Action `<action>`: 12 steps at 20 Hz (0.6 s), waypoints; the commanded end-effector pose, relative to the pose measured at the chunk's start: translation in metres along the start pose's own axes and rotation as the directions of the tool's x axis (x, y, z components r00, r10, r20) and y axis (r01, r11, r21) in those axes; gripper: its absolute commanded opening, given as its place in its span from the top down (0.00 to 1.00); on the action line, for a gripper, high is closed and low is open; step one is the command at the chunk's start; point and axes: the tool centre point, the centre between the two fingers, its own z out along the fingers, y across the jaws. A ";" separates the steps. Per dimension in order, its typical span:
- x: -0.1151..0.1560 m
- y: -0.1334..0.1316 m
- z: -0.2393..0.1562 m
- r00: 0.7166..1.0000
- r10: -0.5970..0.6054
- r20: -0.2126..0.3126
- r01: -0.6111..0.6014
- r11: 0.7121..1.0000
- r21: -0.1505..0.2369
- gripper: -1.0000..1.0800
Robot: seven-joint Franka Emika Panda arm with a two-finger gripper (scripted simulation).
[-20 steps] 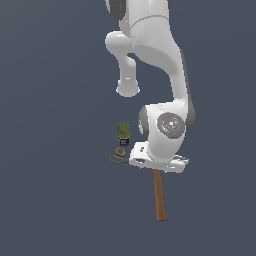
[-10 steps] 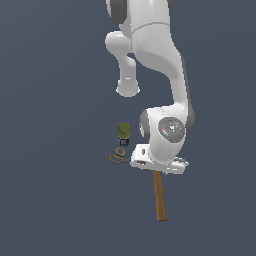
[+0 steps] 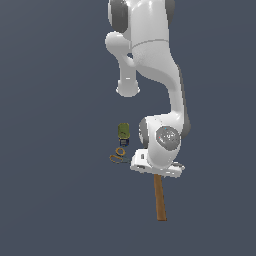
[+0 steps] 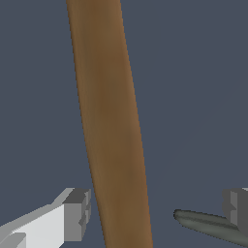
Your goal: Pick up a designated object from a clutter of objects.
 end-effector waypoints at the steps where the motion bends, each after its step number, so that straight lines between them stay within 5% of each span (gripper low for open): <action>1: 0.000 0.000 0.008 1.000 0.001 0.001 -0.001 1.000 -0.001 0.04; 4: 0.001 0.000 0.009 1.000 0.001 0.001 -0.001 1.000 -0.001 0.04; 5: 0.001 0.000 0.009 1.000 0.001 0.001 -0.001 1.000 -0.001 1.00; 12: 0.001 0.000 0.009 1.000 0.001 0.001 -0.001 1.000 -0.001 1.00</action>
